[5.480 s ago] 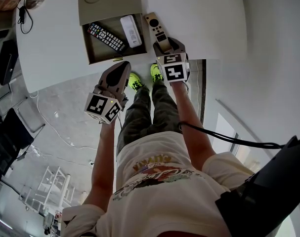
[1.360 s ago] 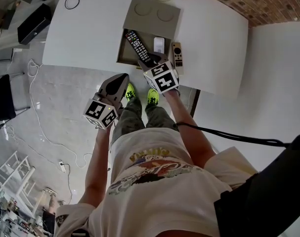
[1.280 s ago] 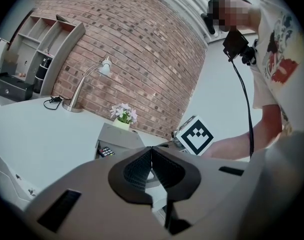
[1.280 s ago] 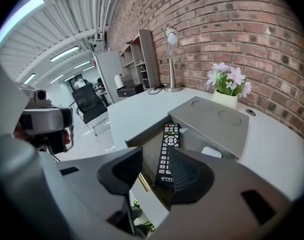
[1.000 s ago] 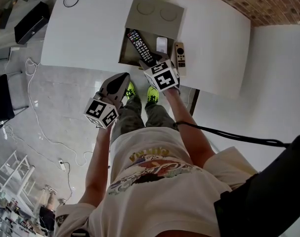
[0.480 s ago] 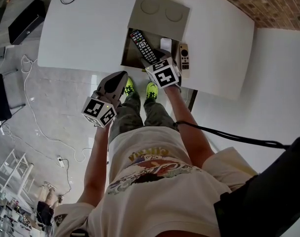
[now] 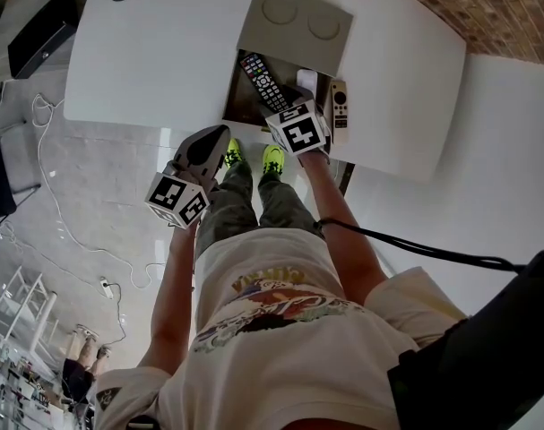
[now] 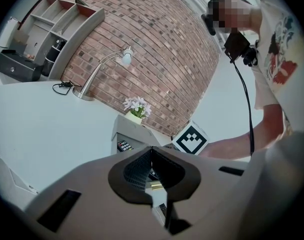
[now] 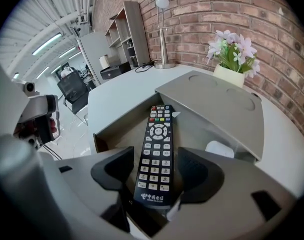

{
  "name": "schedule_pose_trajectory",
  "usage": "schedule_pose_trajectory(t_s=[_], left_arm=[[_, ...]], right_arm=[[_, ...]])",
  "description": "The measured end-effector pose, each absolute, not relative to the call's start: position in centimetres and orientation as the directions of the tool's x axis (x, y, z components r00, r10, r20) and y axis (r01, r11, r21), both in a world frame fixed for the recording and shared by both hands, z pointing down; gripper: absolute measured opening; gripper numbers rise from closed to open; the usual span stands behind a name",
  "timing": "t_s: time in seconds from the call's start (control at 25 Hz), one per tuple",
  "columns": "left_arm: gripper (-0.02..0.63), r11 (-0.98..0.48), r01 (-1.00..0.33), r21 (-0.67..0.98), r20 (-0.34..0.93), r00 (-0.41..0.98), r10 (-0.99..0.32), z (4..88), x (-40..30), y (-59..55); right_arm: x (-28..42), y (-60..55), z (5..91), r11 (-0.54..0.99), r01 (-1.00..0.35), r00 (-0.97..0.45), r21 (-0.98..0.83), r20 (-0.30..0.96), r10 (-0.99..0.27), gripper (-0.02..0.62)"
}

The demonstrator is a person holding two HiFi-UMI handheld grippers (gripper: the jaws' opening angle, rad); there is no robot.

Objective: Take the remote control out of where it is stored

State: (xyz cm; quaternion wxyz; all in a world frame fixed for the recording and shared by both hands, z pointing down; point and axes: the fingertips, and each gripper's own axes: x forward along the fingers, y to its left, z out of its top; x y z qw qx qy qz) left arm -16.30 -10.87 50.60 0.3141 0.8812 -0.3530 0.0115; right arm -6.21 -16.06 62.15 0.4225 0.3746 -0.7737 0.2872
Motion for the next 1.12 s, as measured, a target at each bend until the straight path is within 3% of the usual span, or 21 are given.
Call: schedule_pose_trajectory(t_s=[1.12], left_arm=[[0.006, -0.540, -0.605, 0.585, 0.243, 0.766, -0.595, 51.9, -17.1, -11.2]], right_arm=[[-6.5, -16.6, 64.2, 0.586, -0.807, -0.305, -0.074, 0.902, -0.305, 0.259]])
